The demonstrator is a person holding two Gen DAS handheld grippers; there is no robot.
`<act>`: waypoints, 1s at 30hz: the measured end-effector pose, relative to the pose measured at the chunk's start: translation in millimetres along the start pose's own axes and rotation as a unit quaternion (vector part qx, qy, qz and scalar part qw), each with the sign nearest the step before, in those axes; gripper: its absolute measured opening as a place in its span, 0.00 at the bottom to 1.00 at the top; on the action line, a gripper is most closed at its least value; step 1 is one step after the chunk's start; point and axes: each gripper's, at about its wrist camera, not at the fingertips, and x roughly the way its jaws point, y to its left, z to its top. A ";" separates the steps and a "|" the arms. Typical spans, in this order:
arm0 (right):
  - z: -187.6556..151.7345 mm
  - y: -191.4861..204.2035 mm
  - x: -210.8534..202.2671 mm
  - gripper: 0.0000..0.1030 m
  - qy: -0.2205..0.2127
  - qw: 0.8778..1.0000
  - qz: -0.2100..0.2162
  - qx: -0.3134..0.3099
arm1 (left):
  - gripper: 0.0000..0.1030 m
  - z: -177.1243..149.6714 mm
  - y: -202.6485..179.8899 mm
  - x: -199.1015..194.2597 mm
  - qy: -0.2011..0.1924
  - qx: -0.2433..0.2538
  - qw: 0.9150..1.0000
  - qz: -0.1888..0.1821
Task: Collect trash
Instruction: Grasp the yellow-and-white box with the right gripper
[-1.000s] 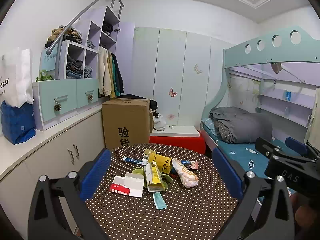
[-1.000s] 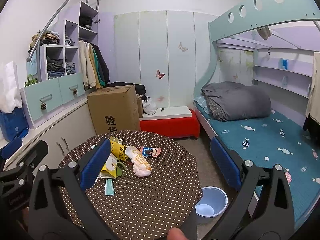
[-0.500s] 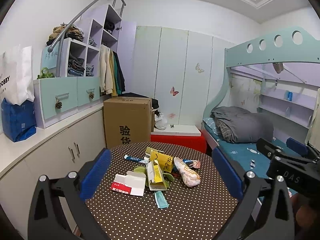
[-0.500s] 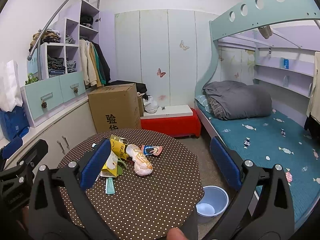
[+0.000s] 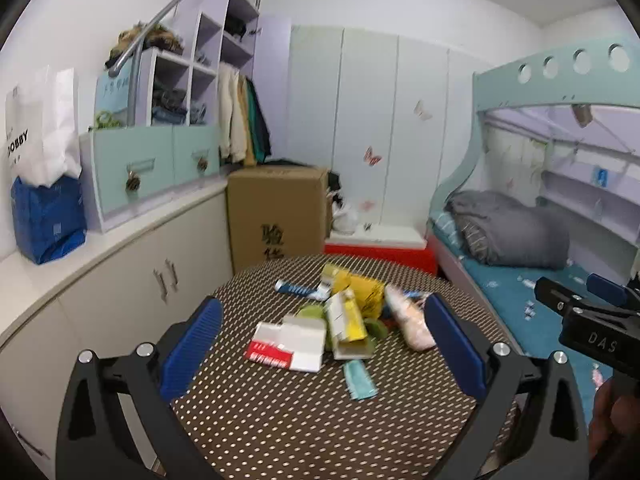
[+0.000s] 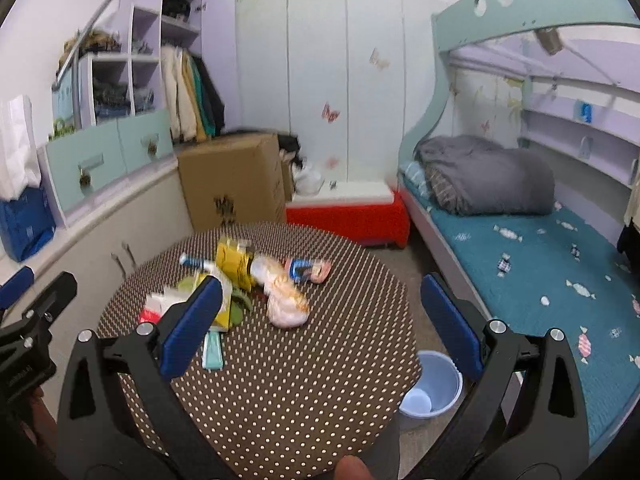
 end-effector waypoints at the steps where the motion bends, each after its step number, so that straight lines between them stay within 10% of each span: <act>1: -3.5 2.8 10.7 0.94 0.012 1.000 0.005 -0.003 | 0.96 -5.3 4.5 8.5 0.011 0.000 1.000 0.007; 19: -25.4 108.8 177.5 0.94 0.158 0.972 0.157 -0.070 | 0.96 -66.6 74.2 101.9 0.130 -0.044 0.988 0.069; 21: -28.5 119.4 195.7 0.89 0.170 0.969 0.159 -0.079 | 0.96 -69.3 75.5 105.9 0.137 -0.047 0.987 0.068; 24: -33.6 121.0 216.8 0.53 0.193 0.965 0.161 -0.073 | 0.96 -72.8 74.3 109.8 0.143 -0.044 0.987 0.065; 30: -35.7 94.1 203.4 0.45 0.176 0.966 0.184 -0.042 | 0.96 -76.9 62.3 116.2 0.150 -0.036 0.987 0.054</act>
